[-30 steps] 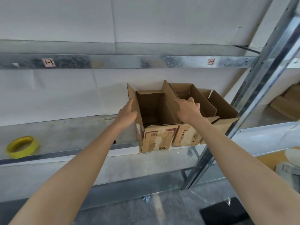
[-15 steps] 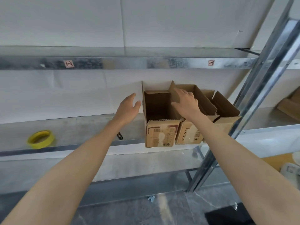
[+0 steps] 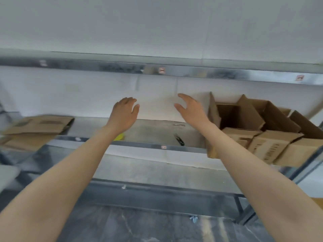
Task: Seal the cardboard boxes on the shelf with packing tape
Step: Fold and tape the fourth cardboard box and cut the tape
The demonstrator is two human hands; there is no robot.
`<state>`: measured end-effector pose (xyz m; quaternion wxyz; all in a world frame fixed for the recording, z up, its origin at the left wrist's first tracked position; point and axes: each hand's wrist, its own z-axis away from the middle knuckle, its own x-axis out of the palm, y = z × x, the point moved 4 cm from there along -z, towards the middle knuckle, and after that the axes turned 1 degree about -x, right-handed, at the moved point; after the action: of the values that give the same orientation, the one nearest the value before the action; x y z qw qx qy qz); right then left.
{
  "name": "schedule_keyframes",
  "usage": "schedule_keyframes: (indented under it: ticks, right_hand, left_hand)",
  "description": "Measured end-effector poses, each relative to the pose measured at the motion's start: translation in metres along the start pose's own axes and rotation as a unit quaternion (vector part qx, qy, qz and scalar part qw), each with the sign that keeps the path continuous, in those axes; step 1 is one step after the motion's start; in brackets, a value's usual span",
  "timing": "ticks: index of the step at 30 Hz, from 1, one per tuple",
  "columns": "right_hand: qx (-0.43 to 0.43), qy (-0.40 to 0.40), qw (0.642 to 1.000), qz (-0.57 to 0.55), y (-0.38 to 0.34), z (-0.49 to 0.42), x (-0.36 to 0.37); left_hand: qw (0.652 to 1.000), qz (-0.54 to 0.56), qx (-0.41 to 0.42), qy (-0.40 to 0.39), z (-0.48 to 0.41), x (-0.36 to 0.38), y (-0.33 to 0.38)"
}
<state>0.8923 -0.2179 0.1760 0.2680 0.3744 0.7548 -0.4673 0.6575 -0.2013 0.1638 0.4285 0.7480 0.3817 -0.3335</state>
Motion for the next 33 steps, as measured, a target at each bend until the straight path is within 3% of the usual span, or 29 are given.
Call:
schedule_keyframes:
  ticks: [16,24,33]
  right_hand:
    - [-0.094,-0.12,0.983,-0.103,-0.257,-0.02,0.246]
    - [-0.114,-0.171,0.971,-0.125,-0.31,-0.052,0.348]
    - [-0.064,-0.242,0.957,-0.147,-0.319,-0.141,0.475]
  left_hand:
    - [0.977,-0.115,-0.171,0.062,0.139,-0.174,-0.301]
    - [0.953,-0.13,-0.267,0.06,0.166,-0.193,-0.413]
    - [0.942,-0.147,-0.299,0.035,0.099,-0.17,-0.526]
